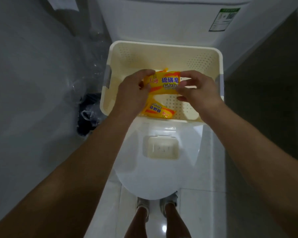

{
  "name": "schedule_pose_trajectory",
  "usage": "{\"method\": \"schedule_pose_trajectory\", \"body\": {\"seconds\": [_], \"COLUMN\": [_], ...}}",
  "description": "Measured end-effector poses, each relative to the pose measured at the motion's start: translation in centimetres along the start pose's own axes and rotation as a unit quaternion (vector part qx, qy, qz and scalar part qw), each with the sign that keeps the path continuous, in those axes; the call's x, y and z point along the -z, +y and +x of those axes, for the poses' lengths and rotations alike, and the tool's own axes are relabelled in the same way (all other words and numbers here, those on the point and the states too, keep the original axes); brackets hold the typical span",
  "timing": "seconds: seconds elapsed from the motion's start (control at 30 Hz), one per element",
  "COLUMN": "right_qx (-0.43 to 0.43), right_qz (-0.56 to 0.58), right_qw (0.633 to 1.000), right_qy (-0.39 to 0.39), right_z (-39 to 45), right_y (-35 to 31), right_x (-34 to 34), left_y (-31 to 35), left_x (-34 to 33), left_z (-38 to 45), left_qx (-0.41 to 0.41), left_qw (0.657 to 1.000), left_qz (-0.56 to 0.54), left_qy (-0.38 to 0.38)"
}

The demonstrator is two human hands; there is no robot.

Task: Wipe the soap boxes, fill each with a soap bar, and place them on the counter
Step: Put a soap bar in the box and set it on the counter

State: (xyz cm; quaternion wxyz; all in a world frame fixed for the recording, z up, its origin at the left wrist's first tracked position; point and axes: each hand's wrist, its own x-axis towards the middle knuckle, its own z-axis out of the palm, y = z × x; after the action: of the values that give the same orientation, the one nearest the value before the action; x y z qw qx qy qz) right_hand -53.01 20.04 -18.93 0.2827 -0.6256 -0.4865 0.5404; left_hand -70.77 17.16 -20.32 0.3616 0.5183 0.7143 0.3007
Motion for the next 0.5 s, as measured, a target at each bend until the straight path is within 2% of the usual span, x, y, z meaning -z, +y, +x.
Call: {"method": "schedule_pose_trajectory", "body": {"seconds": [0.17, 0.33, 0.5], "right_qx": [0.024, 0.051, 0.032], "right_qz": [-0.009, -0.031, -0.042], "right_qw": [0.999, 0.995, 0.993], "right_qy": [0.034, 0.076, 0.103], "right_z": [-5.9, -11.1, -13.6], "right_y": [-0.9, 1.0, 4.9], "right_x": [0.6, 0.6, 0.2], "left_y": [1.4, 0.9, -1.3], "left_x": [1.5, 1.6, -0.5], "left_z": [-5.5, -10.6, -13.4], "left_qx": [0.001, 0.031, 0.049], "left_qw": [0.999, 0.995, 0.995], "left_qz": [-0.042, -0.072, -0.073], "left_qy": [0.031, 0.062, 0.039]}}
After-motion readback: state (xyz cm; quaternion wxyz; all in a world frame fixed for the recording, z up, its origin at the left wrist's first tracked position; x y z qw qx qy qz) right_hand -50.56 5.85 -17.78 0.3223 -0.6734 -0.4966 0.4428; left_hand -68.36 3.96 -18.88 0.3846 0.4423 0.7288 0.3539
